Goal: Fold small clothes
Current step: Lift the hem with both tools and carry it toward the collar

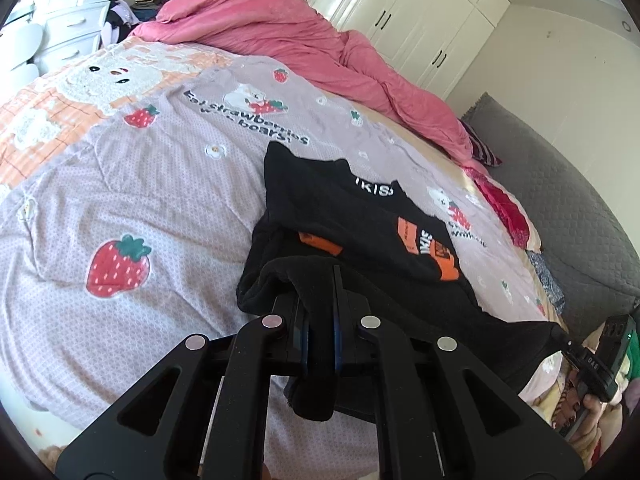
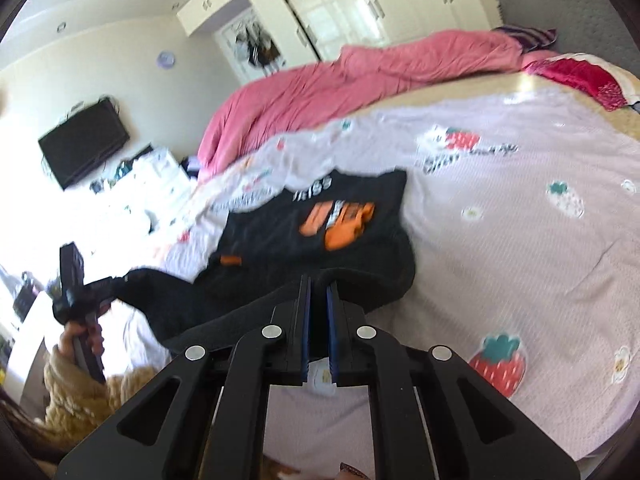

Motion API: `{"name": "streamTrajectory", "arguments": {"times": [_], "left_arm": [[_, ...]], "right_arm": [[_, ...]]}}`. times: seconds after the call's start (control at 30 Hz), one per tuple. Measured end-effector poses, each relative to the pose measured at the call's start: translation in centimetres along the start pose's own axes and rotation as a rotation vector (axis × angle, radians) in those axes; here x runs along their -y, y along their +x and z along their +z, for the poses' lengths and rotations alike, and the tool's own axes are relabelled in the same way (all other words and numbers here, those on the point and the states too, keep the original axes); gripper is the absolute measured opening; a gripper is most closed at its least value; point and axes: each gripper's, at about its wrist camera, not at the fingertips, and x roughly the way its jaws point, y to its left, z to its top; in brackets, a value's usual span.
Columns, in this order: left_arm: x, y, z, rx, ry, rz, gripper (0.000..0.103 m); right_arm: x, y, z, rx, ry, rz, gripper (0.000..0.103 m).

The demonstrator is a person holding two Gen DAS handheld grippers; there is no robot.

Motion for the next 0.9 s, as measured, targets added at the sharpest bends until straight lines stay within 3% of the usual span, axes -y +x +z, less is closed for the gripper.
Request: {"name": "streamTrajectory", "arguments": {"times": [0.27,0.9], "left_arm": [[0.2,-0.2,2.1,0.058,-0.023,-0.024,0.002],[-0.2,3.4,7.2,0.115,-0.07,-0.02,0.002]], "right_arm": [[1.7,0.0,3.7,0.127,0.077,-0.018,0.006],[2.8,6.4,10.6,0.183,-0.009,-0.09,0.006]]}}
